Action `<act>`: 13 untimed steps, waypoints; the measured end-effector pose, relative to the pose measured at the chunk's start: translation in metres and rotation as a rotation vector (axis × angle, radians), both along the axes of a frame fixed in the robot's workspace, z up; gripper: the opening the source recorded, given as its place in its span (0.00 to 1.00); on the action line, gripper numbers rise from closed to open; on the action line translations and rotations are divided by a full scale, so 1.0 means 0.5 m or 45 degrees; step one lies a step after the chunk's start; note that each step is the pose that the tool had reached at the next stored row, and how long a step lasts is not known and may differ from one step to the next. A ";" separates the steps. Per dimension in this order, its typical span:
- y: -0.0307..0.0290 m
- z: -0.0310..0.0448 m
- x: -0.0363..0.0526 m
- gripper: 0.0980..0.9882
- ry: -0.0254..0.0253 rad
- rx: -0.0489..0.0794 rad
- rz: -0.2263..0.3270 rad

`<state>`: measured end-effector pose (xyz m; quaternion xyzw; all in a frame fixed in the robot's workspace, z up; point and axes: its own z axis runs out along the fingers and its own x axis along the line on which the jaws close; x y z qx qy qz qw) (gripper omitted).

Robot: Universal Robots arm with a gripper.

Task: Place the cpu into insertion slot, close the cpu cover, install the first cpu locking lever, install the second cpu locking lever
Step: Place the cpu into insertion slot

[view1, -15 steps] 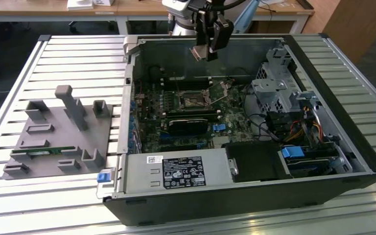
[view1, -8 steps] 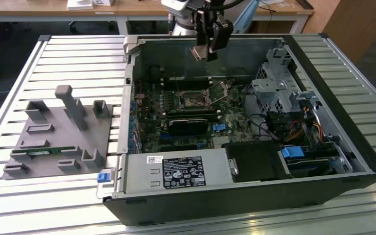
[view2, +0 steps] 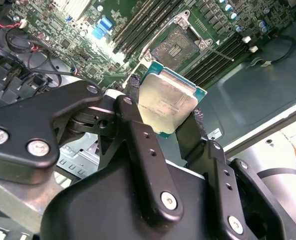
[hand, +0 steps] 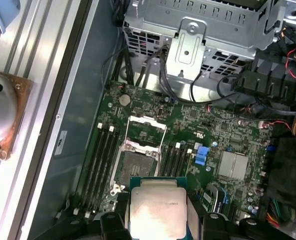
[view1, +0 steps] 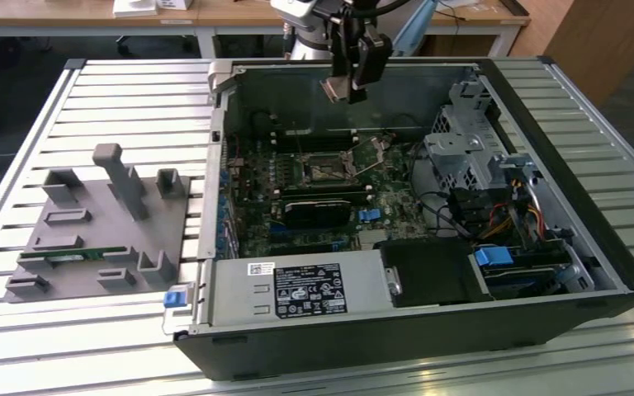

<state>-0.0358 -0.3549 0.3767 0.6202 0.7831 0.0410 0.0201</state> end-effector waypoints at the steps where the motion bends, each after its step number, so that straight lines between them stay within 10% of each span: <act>1: 0.000 0.000 0.000 0.50 0.0000 0.000 -0.003; 13: 0.000 0.000 0.000 0.50 -0.0001 0.000 -0.045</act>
